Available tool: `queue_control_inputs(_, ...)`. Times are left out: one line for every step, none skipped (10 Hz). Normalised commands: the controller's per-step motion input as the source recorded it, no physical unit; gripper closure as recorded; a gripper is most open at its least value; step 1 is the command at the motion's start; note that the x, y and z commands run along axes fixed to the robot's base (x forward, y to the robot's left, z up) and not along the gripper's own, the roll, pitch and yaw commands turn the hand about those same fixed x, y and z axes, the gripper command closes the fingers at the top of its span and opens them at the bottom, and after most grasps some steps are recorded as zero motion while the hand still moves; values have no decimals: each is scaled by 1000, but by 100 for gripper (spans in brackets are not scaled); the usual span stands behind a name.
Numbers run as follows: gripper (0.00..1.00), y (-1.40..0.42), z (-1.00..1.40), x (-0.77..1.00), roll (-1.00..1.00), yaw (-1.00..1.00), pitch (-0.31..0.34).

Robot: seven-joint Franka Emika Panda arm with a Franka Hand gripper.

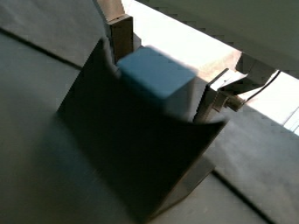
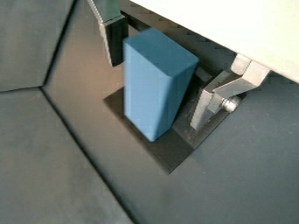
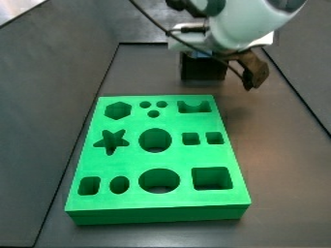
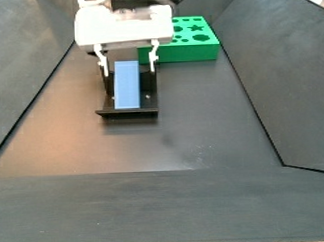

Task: Pick up the rectangle object. Move up. Place the rectangle object on the fixture. Regrasp the rectangle object. Move to above the board. Insert the rectangle object.
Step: Regrasp the rectangle object, then move to above the board.

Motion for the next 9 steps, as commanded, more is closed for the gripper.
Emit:
queue_control_inputs(0,4,-318,83,64,-39,26)
queue_control_inputs(0,-2,-198,34,58,-22,49)
queue_control_inputs(0,-7,-182,13,54,-4,46)
queue_control_inputs(0,-4,-181,15,54,8,46)
queue_control_inputs(0,-4,-180,15,54,12,46)
queue_control_inputs(0,-3,-179,15,54,18,46)
queue_control_inputs(100,0,0,0,0,0,0)
queue_control_inputs(100,171,1000,135,122,172,-43)
queue_control_inputs(100,169,1000,135,108,161,-48)
